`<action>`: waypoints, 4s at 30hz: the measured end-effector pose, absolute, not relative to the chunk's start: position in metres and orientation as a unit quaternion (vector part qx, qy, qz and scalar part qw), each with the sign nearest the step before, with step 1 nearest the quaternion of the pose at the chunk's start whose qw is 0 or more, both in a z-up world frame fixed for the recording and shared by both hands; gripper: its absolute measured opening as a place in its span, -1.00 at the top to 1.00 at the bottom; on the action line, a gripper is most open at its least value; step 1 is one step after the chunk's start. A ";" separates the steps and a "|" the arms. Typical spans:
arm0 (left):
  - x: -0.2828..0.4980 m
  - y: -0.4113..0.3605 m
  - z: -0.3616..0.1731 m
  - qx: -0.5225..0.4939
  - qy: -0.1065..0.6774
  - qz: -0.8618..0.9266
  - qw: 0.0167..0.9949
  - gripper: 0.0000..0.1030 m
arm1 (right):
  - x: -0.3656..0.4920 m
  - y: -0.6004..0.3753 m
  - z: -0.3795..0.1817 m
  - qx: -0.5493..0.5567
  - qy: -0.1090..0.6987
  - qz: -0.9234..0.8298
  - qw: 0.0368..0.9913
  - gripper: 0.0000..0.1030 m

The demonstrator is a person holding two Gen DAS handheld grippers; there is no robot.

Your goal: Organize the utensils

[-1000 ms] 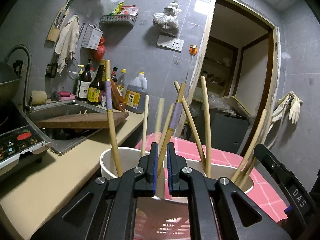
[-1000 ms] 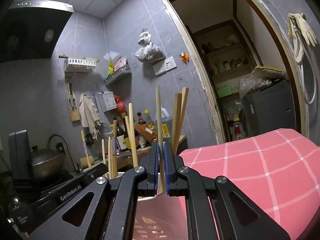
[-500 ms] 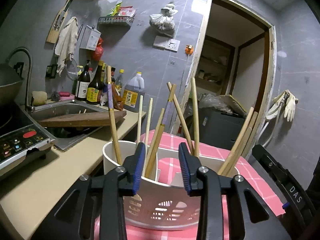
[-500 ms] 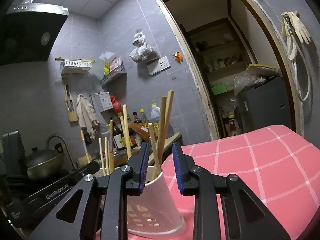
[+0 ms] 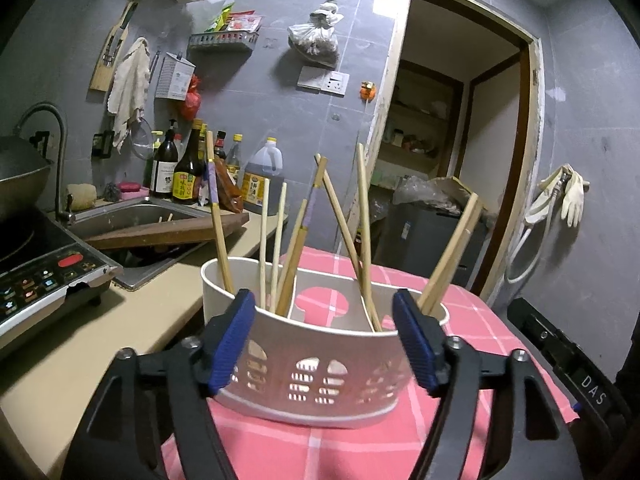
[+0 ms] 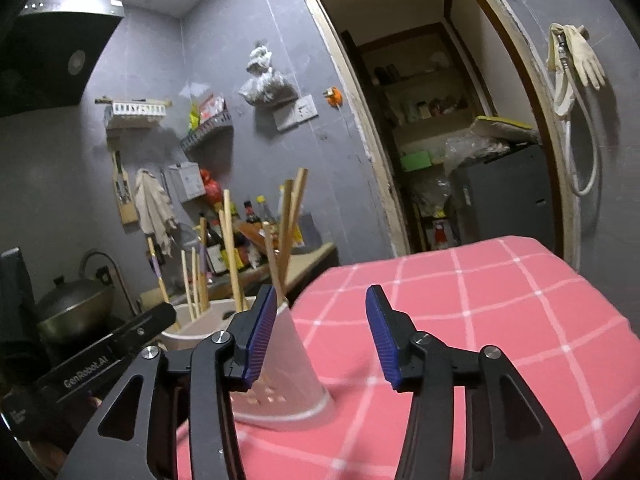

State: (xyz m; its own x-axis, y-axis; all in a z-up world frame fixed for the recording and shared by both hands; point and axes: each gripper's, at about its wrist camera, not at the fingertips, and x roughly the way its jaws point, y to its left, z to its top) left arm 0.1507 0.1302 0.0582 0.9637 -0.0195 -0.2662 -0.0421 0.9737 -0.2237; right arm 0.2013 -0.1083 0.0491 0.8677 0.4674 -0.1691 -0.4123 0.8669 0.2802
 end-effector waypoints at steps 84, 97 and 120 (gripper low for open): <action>-0.021 0.046 0.010 -0.015 0.089 0.025 0.996 -0.96 | 0.005 -0.206 0.018 -0.023 0.073 0.000 0.997 -1.00; -0.021 0.045 0.010 -0.015 0.088 0.026 0.996 -0.96 | 0.003 -0.204 0.018 -0.024 0.075 0.001 0.997 -1.00; -0.021 0.043 0.010 -0.015 0.088 0.026 0.996 -0.96 | 0.003 -0.203 0.017 -0.023 0.076 0.001 0.997 -1.00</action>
